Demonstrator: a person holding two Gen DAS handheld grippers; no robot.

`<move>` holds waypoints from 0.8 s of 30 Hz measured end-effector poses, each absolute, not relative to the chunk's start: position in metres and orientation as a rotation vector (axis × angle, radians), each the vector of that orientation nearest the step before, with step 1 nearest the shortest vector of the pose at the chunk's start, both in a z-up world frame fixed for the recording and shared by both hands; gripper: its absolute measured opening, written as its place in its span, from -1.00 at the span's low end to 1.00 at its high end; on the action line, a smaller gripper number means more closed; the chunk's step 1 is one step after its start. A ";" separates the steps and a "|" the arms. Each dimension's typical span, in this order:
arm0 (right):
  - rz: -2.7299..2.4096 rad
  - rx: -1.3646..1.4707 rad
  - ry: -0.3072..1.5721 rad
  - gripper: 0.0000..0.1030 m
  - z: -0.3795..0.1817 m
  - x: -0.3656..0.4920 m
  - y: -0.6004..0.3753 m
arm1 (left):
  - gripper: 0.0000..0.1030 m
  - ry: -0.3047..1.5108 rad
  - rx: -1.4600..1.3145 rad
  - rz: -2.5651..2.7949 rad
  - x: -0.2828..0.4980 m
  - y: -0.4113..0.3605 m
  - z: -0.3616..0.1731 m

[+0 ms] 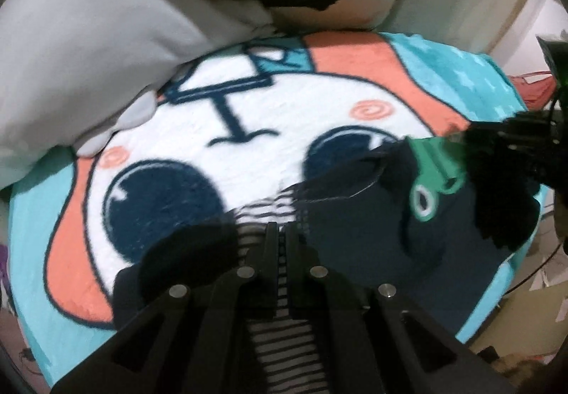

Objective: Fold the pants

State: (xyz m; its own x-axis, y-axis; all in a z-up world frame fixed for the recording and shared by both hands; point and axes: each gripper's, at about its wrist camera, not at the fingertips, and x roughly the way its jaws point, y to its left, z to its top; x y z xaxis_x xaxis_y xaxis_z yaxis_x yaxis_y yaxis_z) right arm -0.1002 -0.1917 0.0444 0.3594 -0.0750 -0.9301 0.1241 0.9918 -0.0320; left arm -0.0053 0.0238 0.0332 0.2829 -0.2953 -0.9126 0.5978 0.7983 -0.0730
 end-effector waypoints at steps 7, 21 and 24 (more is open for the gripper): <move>-0.395 0.423 0.890 -0.19 0.129 -0.188 -0.288 | -0.93 1.118 0.283 -0.520 0.006 0.047 0.028; -0.319 0.261 1.132 -0.29 0.069 -0.194 -0.246 | -0.94 1.117 0.217 -0.450 0.000 0.048 0.029; -0.297 0.134 1.118 -0.71 0.087 -0.187 -0.232 | -0.94 1.107 0.204 -0.429 -0.004 0.050 0.030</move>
